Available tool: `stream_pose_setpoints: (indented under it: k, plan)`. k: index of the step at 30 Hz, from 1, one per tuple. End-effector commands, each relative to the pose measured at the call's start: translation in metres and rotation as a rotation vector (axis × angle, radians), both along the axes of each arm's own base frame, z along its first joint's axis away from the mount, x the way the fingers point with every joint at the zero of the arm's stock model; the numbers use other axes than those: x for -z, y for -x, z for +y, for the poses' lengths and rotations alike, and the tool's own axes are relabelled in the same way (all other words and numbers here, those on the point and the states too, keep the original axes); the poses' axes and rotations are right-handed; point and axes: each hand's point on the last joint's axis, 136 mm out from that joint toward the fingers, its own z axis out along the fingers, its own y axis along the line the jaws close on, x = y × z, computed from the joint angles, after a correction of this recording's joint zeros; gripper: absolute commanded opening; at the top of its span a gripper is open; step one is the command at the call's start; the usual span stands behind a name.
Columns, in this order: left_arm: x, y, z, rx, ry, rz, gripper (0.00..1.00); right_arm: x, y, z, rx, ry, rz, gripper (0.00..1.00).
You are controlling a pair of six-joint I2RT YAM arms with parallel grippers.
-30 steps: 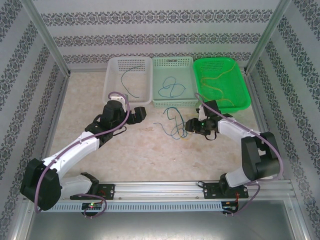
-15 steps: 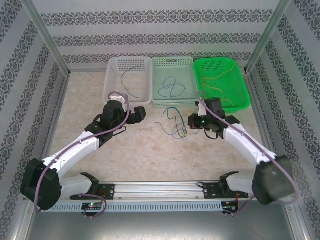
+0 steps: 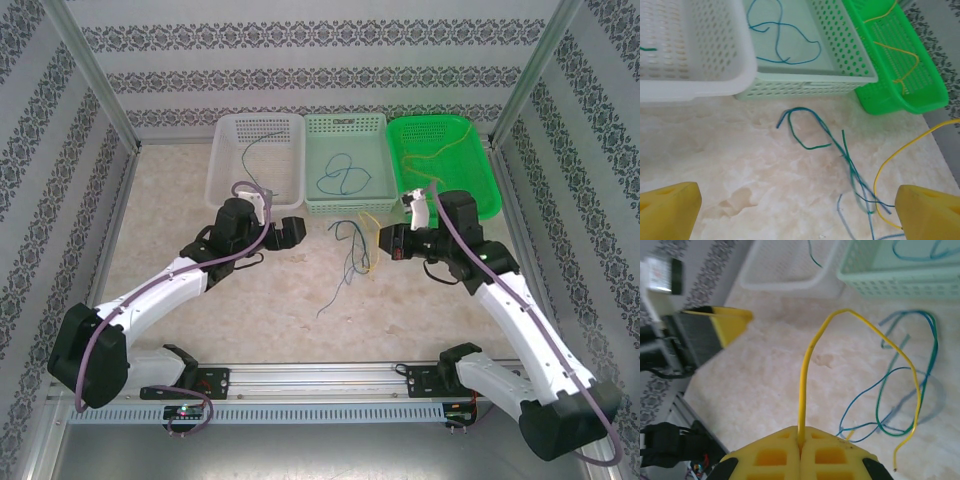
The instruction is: Untangle the cables
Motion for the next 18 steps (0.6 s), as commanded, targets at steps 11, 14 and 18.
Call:
stream_pose_setpoints:
  k: [11,14,18]
  plan:
    - [-0.027,0.01,-0.072,0.255,0.06,-0.089,0.98,-0.021,-0.002,0.002,0.006,-0.068,-0.054,0.0]
    - [-0.021,0.016,-0.091,0.319,0.048,-0.074,0.96,-0.012,-0.008,-0.006,0.053,-0.021,-0.054,0.0]
    - [-0.006,0.025,-0.115,0.407,0.021,-0.028,0.88,0.01,-0.02,-0.022,0.162,0.053,-0.03,0.0]
